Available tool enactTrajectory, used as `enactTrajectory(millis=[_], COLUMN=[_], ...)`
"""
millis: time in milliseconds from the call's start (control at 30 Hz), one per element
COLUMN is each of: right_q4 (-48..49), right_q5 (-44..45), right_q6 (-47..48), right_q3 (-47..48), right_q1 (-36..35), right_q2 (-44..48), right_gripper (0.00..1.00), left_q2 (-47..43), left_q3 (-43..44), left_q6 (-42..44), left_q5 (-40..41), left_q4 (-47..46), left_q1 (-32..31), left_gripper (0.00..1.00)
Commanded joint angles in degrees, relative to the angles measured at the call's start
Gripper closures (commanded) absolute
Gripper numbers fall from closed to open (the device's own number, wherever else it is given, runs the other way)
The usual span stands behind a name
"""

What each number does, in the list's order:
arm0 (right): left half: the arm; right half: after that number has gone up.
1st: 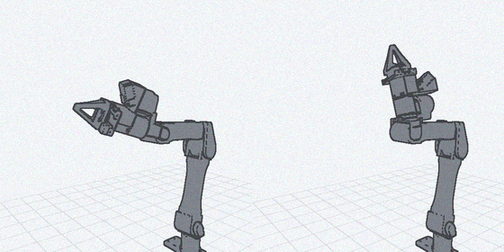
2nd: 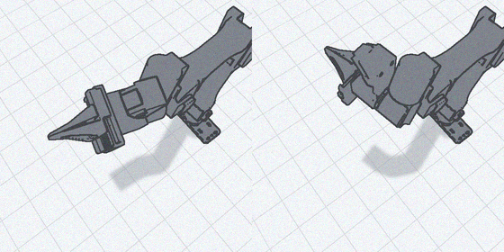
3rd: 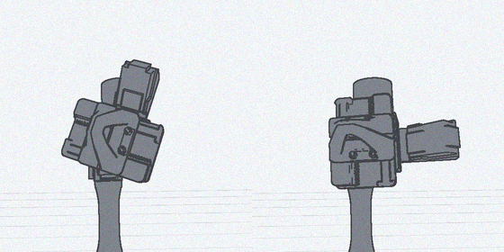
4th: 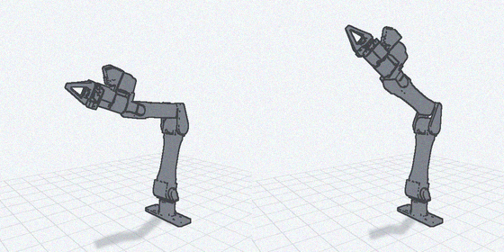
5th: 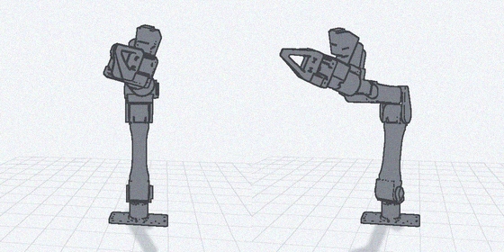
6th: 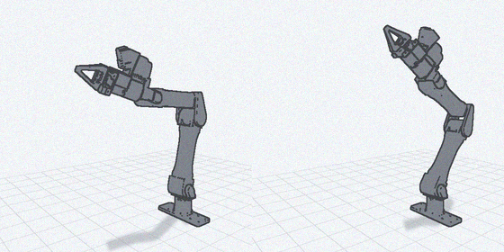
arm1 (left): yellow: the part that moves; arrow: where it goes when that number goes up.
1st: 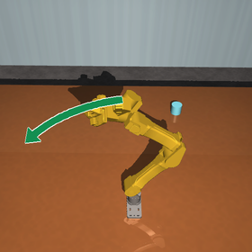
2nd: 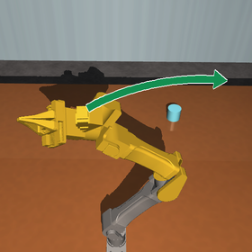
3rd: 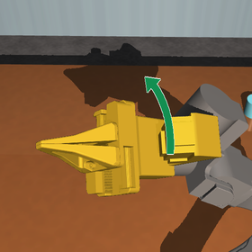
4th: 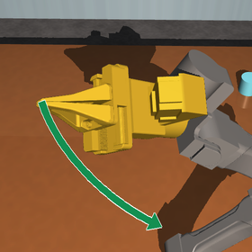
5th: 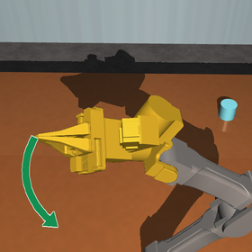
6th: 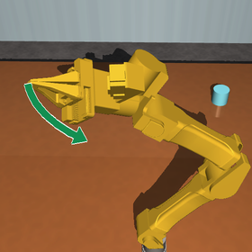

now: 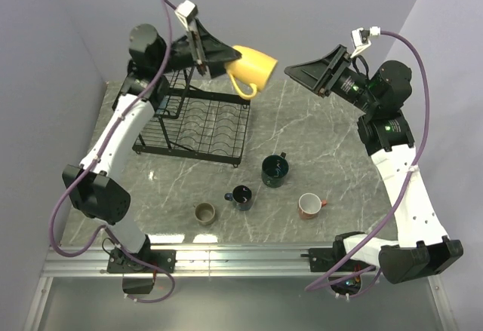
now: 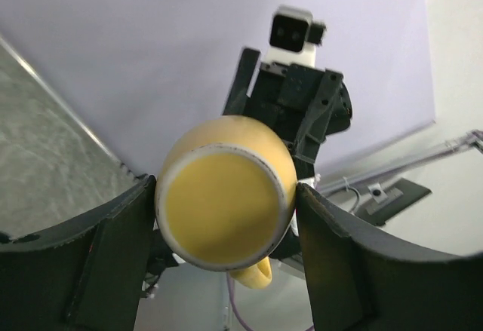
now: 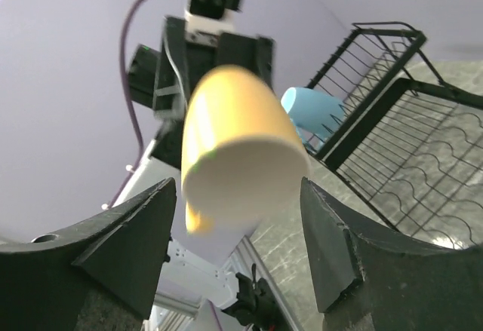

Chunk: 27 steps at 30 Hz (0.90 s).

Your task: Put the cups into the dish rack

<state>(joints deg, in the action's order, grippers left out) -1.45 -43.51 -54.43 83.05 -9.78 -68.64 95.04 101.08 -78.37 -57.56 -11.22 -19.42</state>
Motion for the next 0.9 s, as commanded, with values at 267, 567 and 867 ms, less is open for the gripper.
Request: enactTrajectory(millis=[267, 567, 867], right_q4=[-6.81, -9.09, -10.85], right_q5=[2.64, 2.55, 2.37], right_q6=[4.52, 4.51, 5.22], right_q3=[-5.08, -13.96, -14.84], right_q1=[0.9, 0.9, 0.55], right_q2=[5.88, 10.02, 9.76], right_gripper=[0.26, 0.27, 0.28], left_q2=[10.33, 14.29, 17.71], left_q3=[29.52, 38.67, 43.14], left_q6=[28.53, 41.18, 51.99], left_q5=[8.24, 28.08, 40.24], left_q4=[34.51, 44.88, 48.66], left_q1=[13.0, 19.24, 22.05], left_gripper=[1.0, 1.0, 1.0])
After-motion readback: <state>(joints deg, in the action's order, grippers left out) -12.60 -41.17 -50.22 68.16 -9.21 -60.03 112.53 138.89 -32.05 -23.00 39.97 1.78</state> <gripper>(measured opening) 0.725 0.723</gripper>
